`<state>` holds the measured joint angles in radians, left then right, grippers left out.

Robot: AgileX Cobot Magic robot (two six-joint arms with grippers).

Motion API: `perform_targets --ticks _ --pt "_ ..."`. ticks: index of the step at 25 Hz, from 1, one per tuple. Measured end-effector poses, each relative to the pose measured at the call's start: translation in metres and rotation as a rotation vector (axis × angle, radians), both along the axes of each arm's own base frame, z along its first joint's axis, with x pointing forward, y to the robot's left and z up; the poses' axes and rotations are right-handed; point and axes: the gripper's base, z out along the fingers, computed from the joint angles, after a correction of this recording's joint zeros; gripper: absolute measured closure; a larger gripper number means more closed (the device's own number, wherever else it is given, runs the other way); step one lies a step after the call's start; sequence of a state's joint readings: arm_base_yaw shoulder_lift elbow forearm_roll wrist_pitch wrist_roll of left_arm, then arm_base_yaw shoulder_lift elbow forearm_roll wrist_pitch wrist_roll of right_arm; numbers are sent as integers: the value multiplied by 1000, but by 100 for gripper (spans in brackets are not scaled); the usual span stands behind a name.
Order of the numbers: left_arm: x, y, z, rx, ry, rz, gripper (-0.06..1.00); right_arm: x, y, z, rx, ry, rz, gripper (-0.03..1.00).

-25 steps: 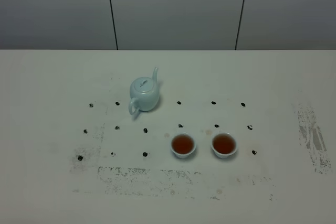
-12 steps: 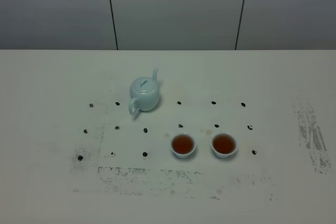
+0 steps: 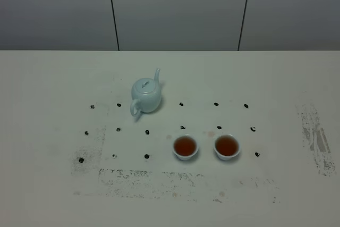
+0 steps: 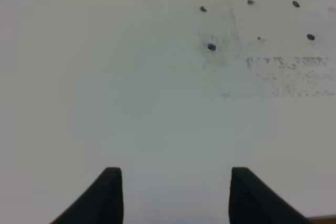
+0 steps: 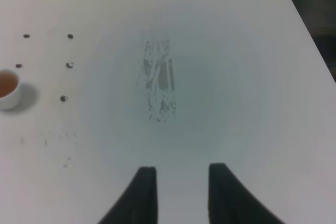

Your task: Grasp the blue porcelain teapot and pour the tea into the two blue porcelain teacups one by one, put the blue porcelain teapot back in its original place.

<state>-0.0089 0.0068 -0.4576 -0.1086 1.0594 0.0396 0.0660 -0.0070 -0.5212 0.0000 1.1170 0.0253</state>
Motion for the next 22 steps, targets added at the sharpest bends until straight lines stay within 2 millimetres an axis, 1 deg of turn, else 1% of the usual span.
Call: perform_targets --ticks 22 --pt "-2 0 0 1 -9 0 46 0 0 0 0 0 0 74"
